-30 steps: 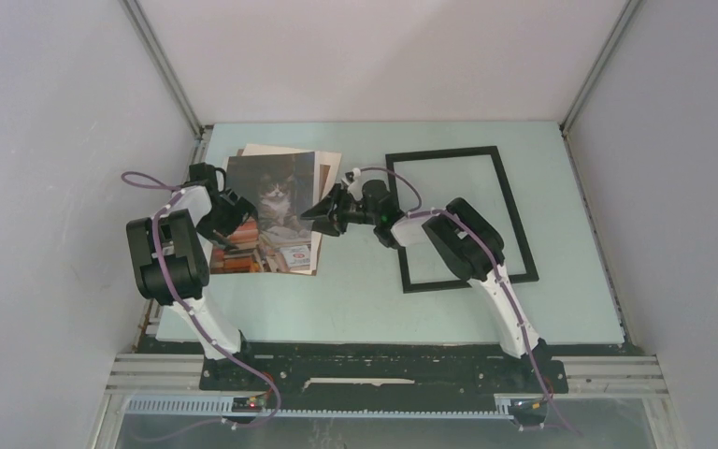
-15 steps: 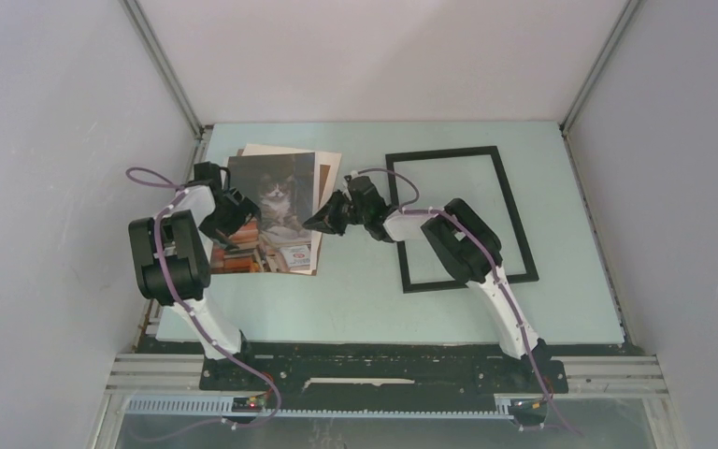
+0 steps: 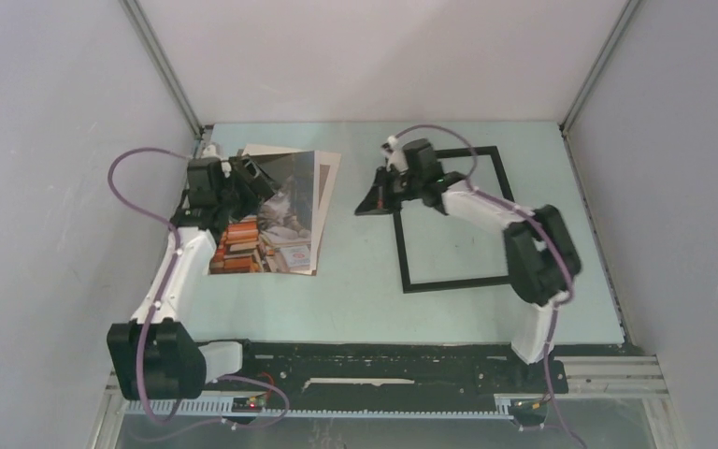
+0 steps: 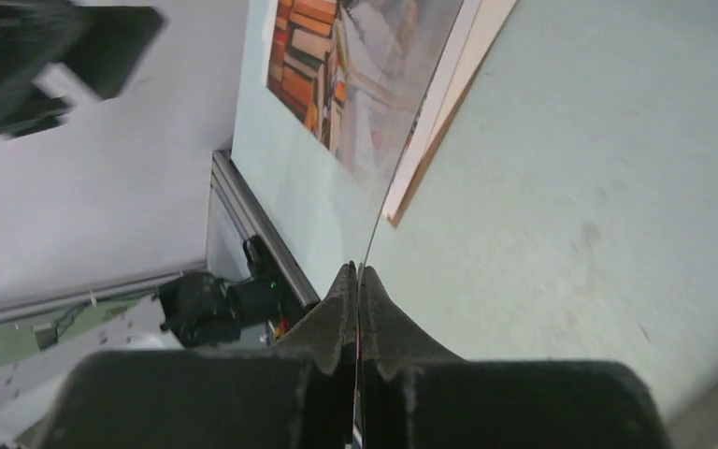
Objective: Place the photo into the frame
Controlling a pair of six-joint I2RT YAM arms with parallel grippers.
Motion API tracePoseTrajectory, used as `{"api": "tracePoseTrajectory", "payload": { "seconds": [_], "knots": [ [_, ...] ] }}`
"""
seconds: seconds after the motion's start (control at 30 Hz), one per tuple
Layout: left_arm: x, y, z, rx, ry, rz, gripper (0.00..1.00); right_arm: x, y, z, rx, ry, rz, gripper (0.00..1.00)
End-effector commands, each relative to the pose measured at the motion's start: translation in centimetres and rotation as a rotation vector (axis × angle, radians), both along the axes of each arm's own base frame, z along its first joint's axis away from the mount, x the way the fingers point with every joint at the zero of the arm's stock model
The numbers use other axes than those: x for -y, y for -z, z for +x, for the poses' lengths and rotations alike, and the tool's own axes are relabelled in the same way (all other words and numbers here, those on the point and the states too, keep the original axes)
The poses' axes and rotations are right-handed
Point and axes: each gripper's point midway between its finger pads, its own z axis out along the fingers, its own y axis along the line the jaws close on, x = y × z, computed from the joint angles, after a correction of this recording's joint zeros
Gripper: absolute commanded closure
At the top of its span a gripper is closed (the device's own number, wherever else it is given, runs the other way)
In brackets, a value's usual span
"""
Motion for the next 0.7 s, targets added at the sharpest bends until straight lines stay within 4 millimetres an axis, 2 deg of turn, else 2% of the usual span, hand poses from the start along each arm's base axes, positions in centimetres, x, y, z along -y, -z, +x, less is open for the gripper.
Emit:
{"api": "tracePoseTrajectory", "payload": {
  "seconds": [0.0,0.07,0.17,0.27,0.4,0.53,0.67],
  "knots": [
    [4.6,2.7,-1.1,0.035,0.102,-0.201,0.0,6.7,0.4,-5.1,0.012,-0.168,-0.124,1.0],
    [7.0,3.9,-1.8,0.03,0.158,-0.226,0.0,9.5,1.2,-6.2,-0.02,-0.166,-0.156,1.0],
    [9.7,5.8,-2.7,-0.013,0.217,-0.213,0.0,13.7,1.5,-6.6,-0.028,-0.102,-0.207,1.0],
    [12.4,7.0,-3.3,-0.035,0.28,-0.23,0.0,16.3,1.8,-6.9,-0.049,-0.053,-0.209,1.0],
    [14.6,8.3,-4.2,-0.07,0.336,-0.283,0.0,17.4,0.8,-7.7,-0.073,-0.015,-0.104,1.0],
    [14.8,9.5,-5.3,-0.115,0.332,-0.33,0.0,17.4,-0.5,-8.9,-0.089,-0.005,-0.012,1.0],
    [14.3,10.9,-7.0,-0.133,0.283,-0.377,0.0,18.4,-1.0,-8.9,-0.114,0.068,0.102,1.0]
  ]
}}
